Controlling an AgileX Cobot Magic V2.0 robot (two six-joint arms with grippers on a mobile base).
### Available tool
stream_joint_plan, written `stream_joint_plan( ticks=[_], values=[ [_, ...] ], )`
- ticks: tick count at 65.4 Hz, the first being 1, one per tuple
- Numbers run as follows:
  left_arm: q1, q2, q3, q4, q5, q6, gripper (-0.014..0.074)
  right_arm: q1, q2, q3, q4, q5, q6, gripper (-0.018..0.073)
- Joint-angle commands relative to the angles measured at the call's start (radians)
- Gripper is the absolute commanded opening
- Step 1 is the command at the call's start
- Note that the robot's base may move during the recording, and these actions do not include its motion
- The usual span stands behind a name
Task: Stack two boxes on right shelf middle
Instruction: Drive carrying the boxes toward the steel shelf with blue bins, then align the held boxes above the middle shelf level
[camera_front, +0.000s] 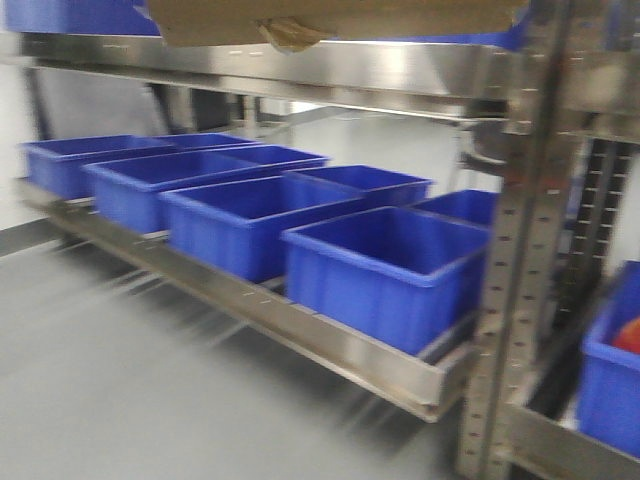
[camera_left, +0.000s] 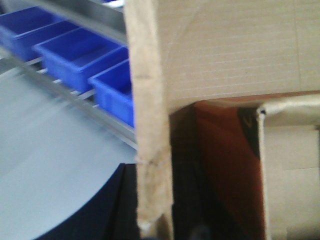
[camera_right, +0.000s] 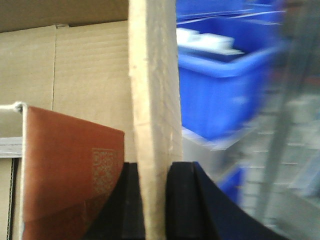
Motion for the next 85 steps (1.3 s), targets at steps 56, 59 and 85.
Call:
stream_joint_plan(
  ticks=[56, 59, 85],
  values=[
    [-0.005, -0.011, -0.009, -0.007, -0.045, -0.002, -0.0111, 0.007, -0.018, -0.013, 0.003, -0.114, 0.008, -0.0142],
    [-0.005, -0.011, -0.009, -0.007, -0.045, -0.002, -0.0111, 0.007, -0.018, -0.013, 0.003, -0.114, 0.008, -0.0142],
    [-0.005, -0.011, -0.009, -0.007, -0.045, -0.002, -0.0111, 0.007, -0.018, -0.013, 0.003, -0.114, 0.008, -0.0142]
  ],
)
